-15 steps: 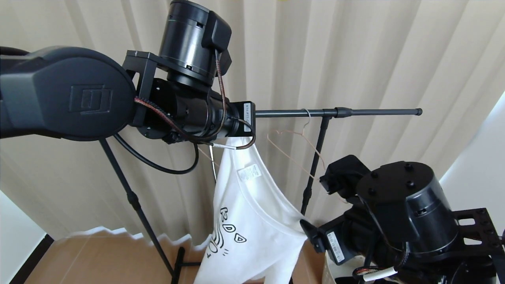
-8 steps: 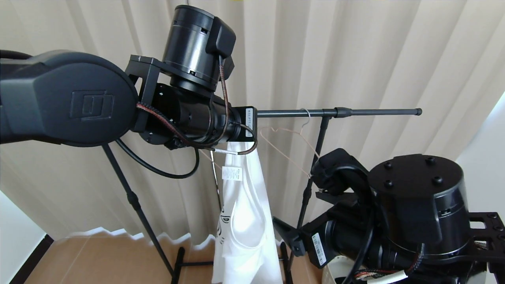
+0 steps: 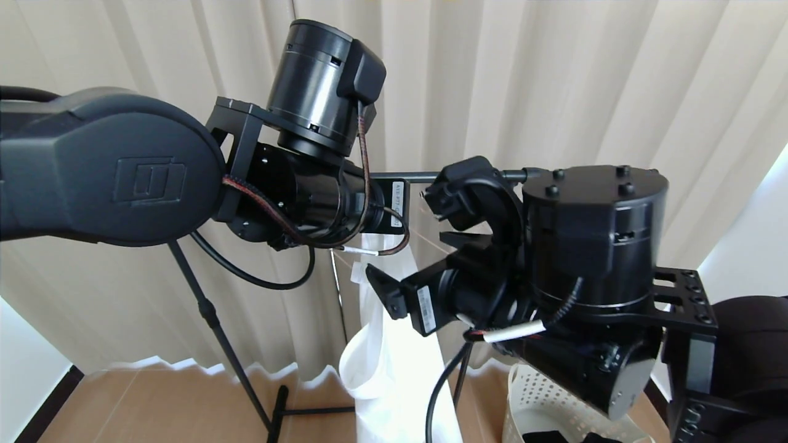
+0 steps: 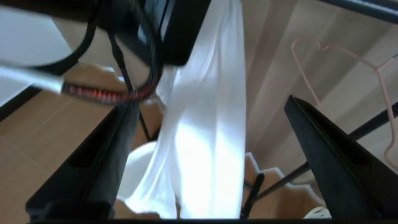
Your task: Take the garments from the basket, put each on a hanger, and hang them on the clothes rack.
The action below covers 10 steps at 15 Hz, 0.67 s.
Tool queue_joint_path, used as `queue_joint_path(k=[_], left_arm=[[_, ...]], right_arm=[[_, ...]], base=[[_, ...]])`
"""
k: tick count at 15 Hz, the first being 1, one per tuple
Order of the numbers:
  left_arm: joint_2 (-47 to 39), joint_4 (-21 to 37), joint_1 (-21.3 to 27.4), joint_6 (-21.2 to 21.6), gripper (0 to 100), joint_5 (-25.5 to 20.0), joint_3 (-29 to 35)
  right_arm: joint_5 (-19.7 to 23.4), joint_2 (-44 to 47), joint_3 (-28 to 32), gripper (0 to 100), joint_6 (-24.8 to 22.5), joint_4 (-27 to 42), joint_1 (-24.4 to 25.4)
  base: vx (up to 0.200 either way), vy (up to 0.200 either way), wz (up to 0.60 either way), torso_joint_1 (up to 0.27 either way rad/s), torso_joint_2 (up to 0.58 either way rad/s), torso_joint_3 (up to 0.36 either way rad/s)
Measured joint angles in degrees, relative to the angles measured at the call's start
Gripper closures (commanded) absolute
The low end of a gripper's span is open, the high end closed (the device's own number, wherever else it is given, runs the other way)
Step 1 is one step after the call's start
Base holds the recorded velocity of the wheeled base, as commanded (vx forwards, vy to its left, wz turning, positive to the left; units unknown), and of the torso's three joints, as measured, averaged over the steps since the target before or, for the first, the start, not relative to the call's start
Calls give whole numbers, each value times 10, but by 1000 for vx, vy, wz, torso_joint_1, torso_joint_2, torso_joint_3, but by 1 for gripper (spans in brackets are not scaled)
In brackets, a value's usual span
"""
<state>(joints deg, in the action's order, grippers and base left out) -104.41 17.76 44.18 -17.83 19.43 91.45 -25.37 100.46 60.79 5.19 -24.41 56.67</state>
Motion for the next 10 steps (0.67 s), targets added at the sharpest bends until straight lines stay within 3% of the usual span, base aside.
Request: queue_joint_path(k=[2, 4, 10], left_arm=[[1, 0, 1, 1, 100, 5, -2], [4, 0, 1, 1, 100, 7, -3], [23, 0, 0, 17, 100, 7, -4]], right_arm=[[-45, 34, 43, 0, -1, -1, -12], [-59, 59, 57, 0, -1, -4, -35], [-58, 64, -12, 0, 0, -5, -87]], base=[[0, 0, 0, 0, 0, 0], [0, 0, 0, 0, 0, 0], [0, 0, 0, 0, 0, 0]])
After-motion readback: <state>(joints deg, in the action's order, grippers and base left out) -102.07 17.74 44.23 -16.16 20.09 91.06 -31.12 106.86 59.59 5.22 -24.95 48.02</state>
